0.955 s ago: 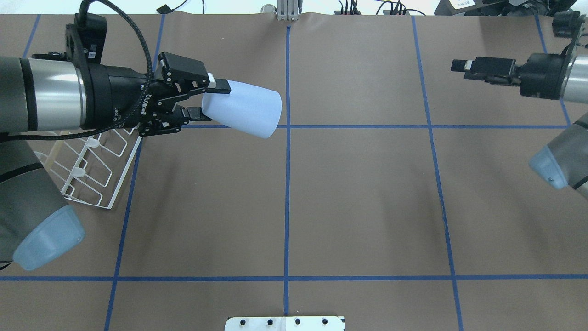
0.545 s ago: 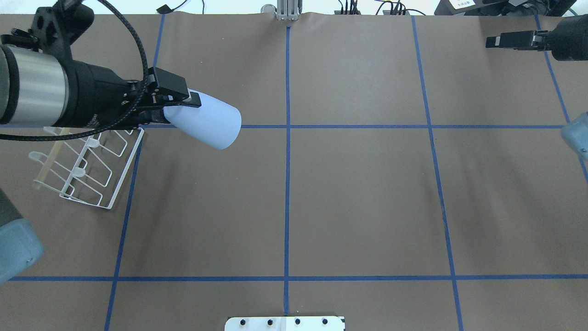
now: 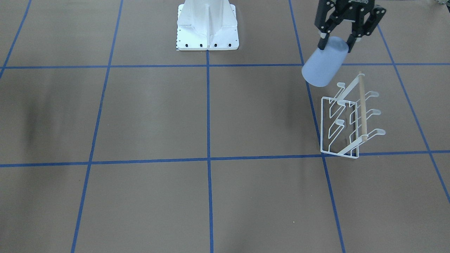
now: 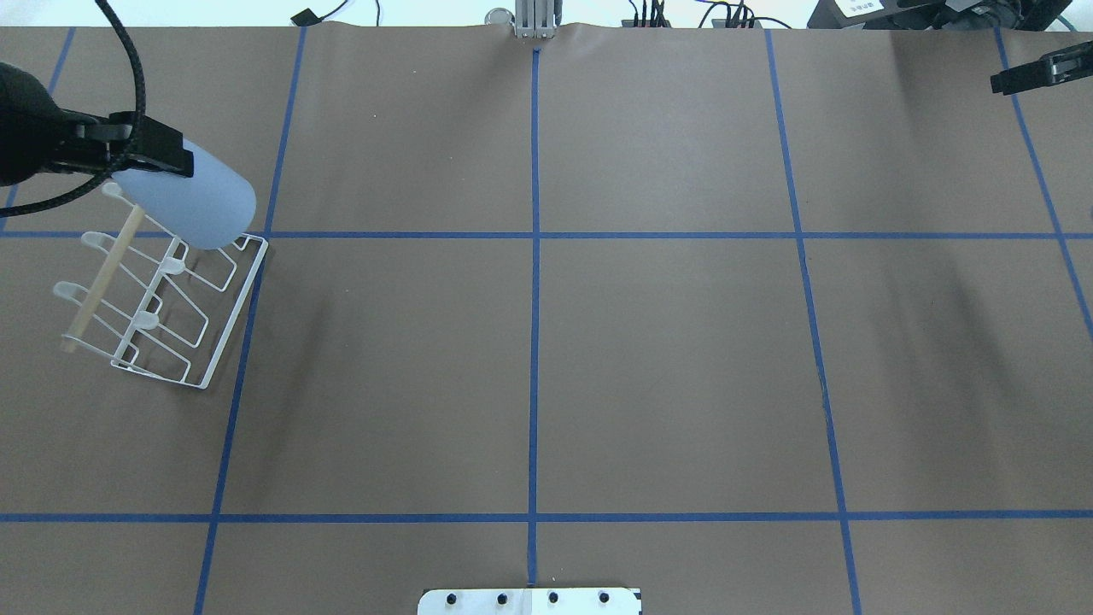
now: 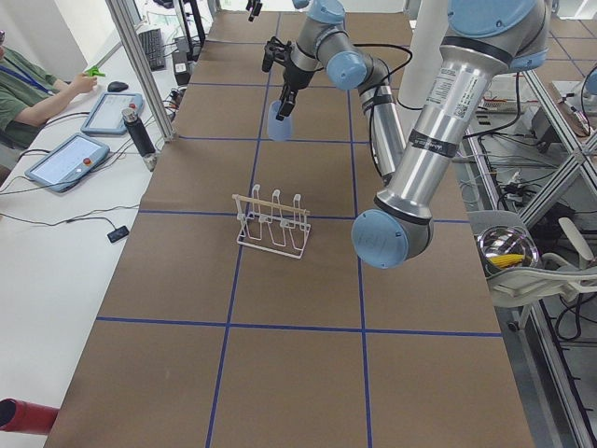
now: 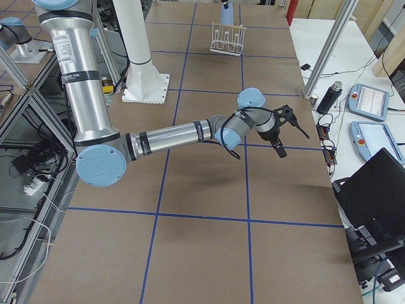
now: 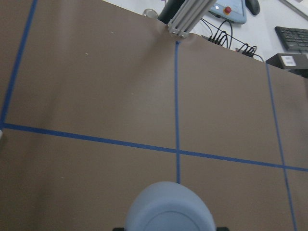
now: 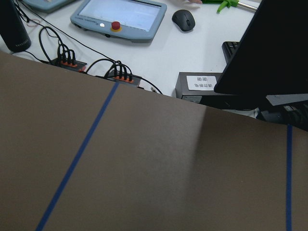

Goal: Hang cup on cup holder
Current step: 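Carry the cup with the left gripper above the wire rack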

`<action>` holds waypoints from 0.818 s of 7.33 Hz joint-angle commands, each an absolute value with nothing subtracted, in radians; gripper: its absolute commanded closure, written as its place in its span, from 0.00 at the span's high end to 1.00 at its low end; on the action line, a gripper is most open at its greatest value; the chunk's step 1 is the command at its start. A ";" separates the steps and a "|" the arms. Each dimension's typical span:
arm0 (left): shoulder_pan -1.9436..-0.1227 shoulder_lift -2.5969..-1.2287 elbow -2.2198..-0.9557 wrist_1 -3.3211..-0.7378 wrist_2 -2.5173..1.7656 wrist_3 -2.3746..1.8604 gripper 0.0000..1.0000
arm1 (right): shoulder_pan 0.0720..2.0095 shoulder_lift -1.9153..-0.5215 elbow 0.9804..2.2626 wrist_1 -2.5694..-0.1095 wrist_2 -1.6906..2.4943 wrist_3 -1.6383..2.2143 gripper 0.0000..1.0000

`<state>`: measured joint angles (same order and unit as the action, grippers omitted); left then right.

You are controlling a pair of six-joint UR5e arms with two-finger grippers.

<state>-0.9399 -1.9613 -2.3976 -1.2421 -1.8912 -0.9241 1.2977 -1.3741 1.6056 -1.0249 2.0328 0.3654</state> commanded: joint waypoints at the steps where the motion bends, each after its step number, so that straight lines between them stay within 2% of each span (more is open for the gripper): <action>1: -0.954 -1.968 -2.341 -1.181 -1.818 -0.838 0.00 | 1.316 -1.382 1.608 -1.298 2.071 0.137 1.00; 4: -0.954 -1.976 -2.122 -1.369 -1.821 -0.833 0.00 | 1.318 -1.374 1.629 -1.582 2.171 0.123 1.00; 6: -0.954 -1.976 -2.043 -1.457 -1.821 -0.833 0.00 | 1.315 -1.371 1.661 -1.728 2.161 0.025 1.00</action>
<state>-0.9538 -1.9755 -2.0956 -1.3973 -1.8208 -0.8331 1.3135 -1.3726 1.6444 -1.6382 2.1622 0.0829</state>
